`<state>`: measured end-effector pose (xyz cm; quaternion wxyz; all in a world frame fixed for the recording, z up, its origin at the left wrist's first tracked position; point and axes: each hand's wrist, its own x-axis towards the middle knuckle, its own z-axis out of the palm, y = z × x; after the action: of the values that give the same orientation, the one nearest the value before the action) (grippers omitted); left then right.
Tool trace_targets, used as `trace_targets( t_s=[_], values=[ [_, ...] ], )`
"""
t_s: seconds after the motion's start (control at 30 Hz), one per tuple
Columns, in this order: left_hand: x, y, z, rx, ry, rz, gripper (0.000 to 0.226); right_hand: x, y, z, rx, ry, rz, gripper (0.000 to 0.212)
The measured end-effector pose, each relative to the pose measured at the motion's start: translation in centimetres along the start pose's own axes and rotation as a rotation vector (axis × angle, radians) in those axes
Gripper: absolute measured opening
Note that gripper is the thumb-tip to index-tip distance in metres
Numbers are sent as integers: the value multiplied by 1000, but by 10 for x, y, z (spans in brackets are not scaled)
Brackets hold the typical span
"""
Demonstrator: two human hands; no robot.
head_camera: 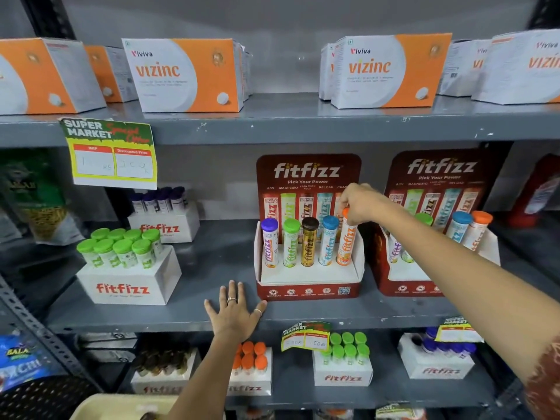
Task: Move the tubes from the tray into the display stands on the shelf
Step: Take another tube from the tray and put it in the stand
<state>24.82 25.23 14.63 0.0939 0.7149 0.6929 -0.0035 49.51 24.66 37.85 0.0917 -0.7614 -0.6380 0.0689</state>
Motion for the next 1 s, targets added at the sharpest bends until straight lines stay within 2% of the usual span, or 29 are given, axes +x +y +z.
trace_targets(
  t_s=[0.4, 0.6, 0.67, 0.83, 1.0],
  values=[
    [-6, 3, -6, -3, 0, 3, 77, 5, 5, 22, -5, 0, -26, 46],
    [-7, 1, -8, -24, -19, 17, 77, 0, 1, 28, -68, 44, -53, 45],
    [-9, 0, -9, -58, -11, 29, 76, -7, -7, 33, -134, 121, -83, 43],
    [-30, -15, -10, -156, 216, -2, 62, -33, -50, 51, -101, 376, -278, 34],
    [-51, -52, -17, -160, 398, -69, 51, -47, -99, 87, -36, 338, -504, 35]
  ],
)
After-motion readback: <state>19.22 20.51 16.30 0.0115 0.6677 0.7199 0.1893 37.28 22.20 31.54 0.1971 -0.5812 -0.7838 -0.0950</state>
